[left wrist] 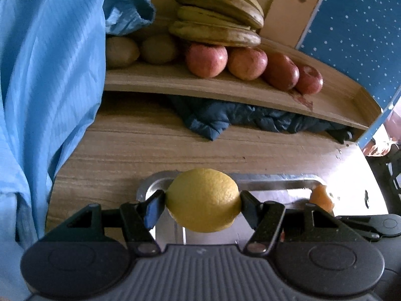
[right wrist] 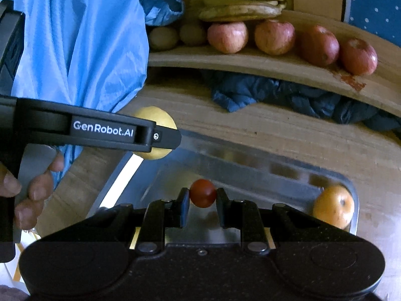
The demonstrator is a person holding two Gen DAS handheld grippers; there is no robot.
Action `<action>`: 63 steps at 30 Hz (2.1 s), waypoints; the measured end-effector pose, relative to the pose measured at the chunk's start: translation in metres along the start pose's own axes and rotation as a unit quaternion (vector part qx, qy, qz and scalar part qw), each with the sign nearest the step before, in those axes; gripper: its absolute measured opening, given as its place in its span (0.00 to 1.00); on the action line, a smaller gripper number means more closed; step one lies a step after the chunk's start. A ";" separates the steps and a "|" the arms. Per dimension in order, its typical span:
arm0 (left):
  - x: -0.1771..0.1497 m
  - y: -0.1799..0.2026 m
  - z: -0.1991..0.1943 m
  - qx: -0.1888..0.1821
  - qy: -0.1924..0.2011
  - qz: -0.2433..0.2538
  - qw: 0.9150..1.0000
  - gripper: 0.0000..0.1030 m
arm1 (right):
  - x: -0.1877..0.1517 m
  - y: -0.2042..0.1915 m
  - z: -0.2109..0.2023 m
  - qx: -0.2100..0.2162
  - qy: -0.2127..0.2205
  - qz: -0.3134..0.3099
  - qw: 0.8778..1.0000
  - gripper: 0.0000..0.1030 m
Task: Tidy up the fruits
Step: 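Carry the lemon and cherry tomato over the metal tray with both tools, then lower both fruits into the tray and open both tools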
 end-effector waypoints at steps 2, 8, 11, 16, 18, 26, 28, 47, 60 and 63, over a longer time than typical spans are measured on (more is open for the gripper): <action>-0.004 0.002 -0.002 -0.004 -0.002 0.003 1.000 0.67 | -0.005 -0.001 -0.004 -0.002 -0.001 0.002 1.000 0.23; -0.014 0.007 -0.006 -0.014 -0.014 0.013 1.000 0.67 | -0.019 -0.005 -0.011 -0.009 -0.006 0.009 1.000 0.23; -0.019 0.009 -0.007 -0.017 -0.021 0.019 0.999 0.67 | -0.026 -0.007 -0.014 -0.012 -0.010 0.012 1.000 0.23; -0.028 0.012 -0.008 -0.023 -0.032 0.027 0.999 0.67 | -0.036 -0.007 -0.017 -0.020 -0.016 0.015 1.000 0.23; -0.031 0.013 -0.008 -0.024 -0.035 0.030 0.999 0.67 | -0.040 -0.007 -0.017 -0.024 -0.018 0.017 0.999 0.23; -0.038 0.013 -0.008 -0.024 -0.048 0.040 0.998 0.67 | -0.050 -0.006 -0.018 -0.033 -0.025 0.026 0.999 0.23; -0.039 0.012 -0.007 -0.023 -0.050 0.043 0.998 0.67 | -0.051 -0.006 -0.018 -0.035 -0.026 0.027 0.999 0.23; -0.044 0.014 -0.005 -0.027 -0.057 0.054 0.997 0.67 | -0.053 -0.005 -0.016 -0.048 -0.033 0.037 0.998 0.24; -0.044 0.012 0.001 -0.026 -0.066 0.053 0.996 0.67 | -0.052 -0.003 -0.012 -0.053 -0.037 0.038 0.997 0.24; -0.045 0.013 0.001 -0.027 -0.066 0.059 0.996 0.68 | -0.052 -0.004 -0.011 -0.055 -0.039 0.038 0.997 0.25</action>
Point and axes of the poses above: each gripper's, at about its wrist camera, not at the fingertips, and z roughly the way its jaws point, y to its right, x to its top, the point moved 4 cm from there along z, roughly the way its jaws point, and after that the axes turned 14 degrees about y, right-handed, at the moved point
